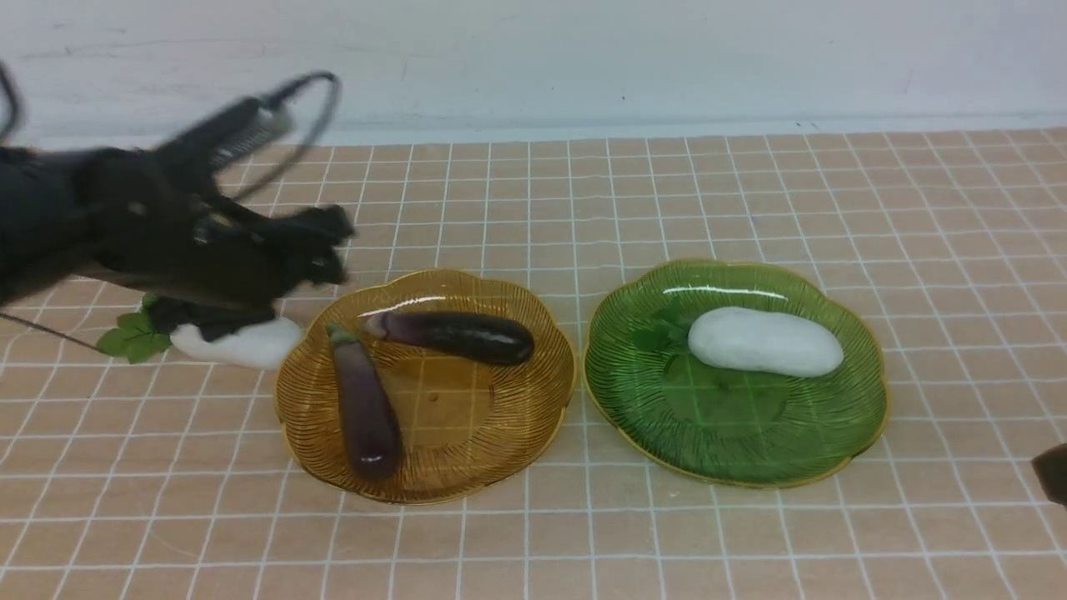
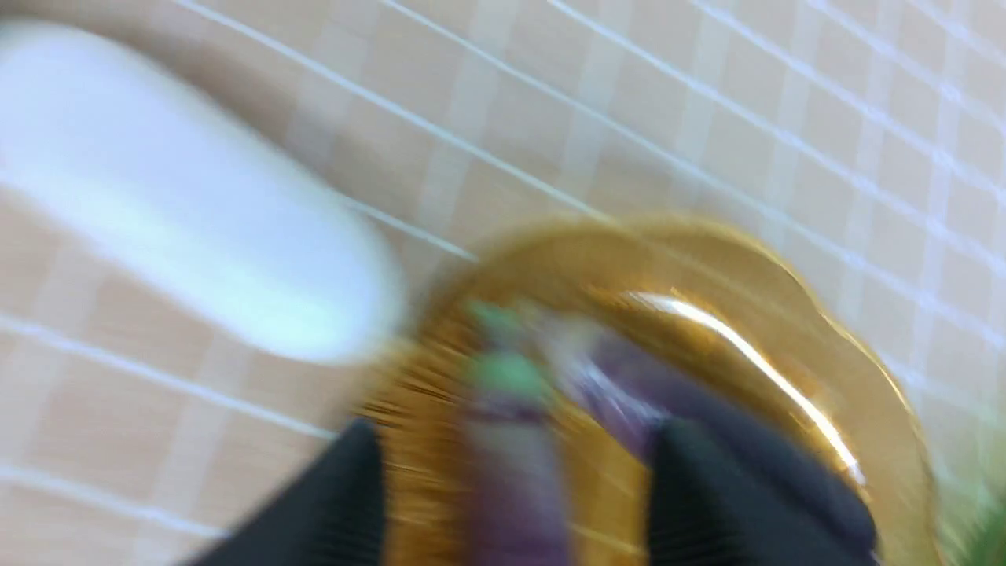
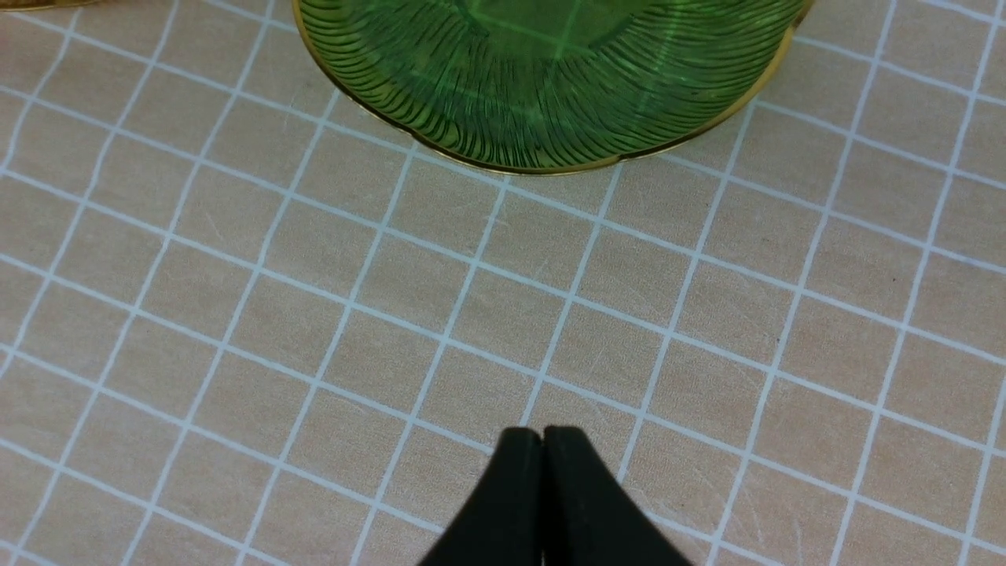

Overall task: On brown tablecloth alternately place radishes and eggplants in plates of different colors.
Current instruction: 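Pick up the white radish and place it on the plate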

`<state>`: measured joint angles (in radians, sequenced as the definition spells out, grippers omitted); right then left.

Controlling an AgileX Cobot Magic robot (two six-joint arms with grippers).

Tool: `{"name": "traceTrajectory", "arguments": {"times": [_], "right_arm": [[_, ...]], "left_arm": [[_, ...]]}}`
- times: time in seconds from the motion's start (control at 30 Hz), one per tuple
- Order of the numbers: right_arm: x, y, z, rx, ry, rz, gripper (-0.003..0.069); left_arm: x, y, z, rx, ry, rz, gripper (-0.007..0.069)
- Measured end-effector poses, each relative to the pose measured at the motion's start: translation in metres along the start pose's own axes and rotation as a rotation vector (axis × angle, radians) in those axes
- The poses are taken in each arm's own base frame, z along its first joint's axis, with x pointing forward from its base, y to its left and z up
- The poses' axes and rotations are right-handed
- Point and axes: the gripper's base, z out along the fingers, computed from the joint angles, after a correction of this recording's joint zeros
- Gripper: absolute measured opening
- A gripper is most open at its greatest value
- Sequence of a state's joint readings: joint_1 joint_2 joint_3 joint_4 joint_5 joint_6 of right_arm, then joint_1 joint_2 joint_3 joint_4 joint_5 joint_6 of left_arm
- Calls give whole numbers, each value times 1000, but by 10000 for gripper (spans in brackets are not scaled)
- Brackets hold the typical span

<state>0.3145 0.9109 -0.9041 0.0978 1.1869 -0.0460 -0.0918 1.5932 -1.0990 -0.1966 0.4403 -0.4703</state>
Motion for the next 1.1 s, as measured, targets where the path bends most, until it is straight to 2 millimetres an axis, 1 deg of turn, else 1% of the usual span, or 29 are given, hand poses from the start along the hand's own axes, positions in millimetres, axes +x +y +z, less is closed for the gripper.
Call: {"name": "traceTrajectory", "arguments": {"times": [0.07,0.1,0.13,0.17,0.2,0.23,0.27,0.37,0.43,0.47,0.57,0.67,0.7,0.77,0.8,0.87,0.97,1.1], "right_arm": [[0,0,0,0,0,0,-15],[0,0,0,0,0,0,-15],[0,0,0,0,0,0,-15],[0,0,0,0,-1,0,-15],[0,0,0,0,-3,0,-15],[-1,0,0,0,-6,0,-15],[-1,0,0,0,-8,0,-15],[-1,0,0,1,-12,0,-15],[-1,0,0,1,-15,0,-15],[-1,0,0,1,-16,0,-15],[-2,0,0,1,-21,0,-15],[-2,0,0,1,-27,0,-15],[-3,0,0,1,-27,0,-15],[-3,0,0,2,-33,0,-15],[-4,0,0,2,-40,0,-15],[-4,0,0,2,-42,0,-15],[-4,0,0,1,-48,0,-15],[-5,0,0,0,-60,1,-15]], "left_arm": [[-14,24,-8,-59,3,-62,185],[-17,33,-7,-86,16,-84,101],[-17,41,-3,-111,37,-104,52],[-17,45,1,-125,50,-122,27],[-16,48,7,-136,61,-144,20],[-15,51,15,-149,73,-170,26],[-14,52,19,-155,79,-183,31],[-14,56,33,-157,65,-219,96],[-13,59,43,-160,57,-233,169],[-13,60,47,-161,54,-236,188],[-14,62,54,-154,34,-248,286],[-15,63,60,-139,4,-266,390],[-16,63,62,-131,-10,-271,440],[-18,63,65,-120,-37,-271,498],[-20,64,68,-110,-61,-270,552],[-22,65,74,-98,-92,-272,627],[-20,68,83,-98,-98,-303,675],[-13,74,96,-111,-66,-376,683]]}}
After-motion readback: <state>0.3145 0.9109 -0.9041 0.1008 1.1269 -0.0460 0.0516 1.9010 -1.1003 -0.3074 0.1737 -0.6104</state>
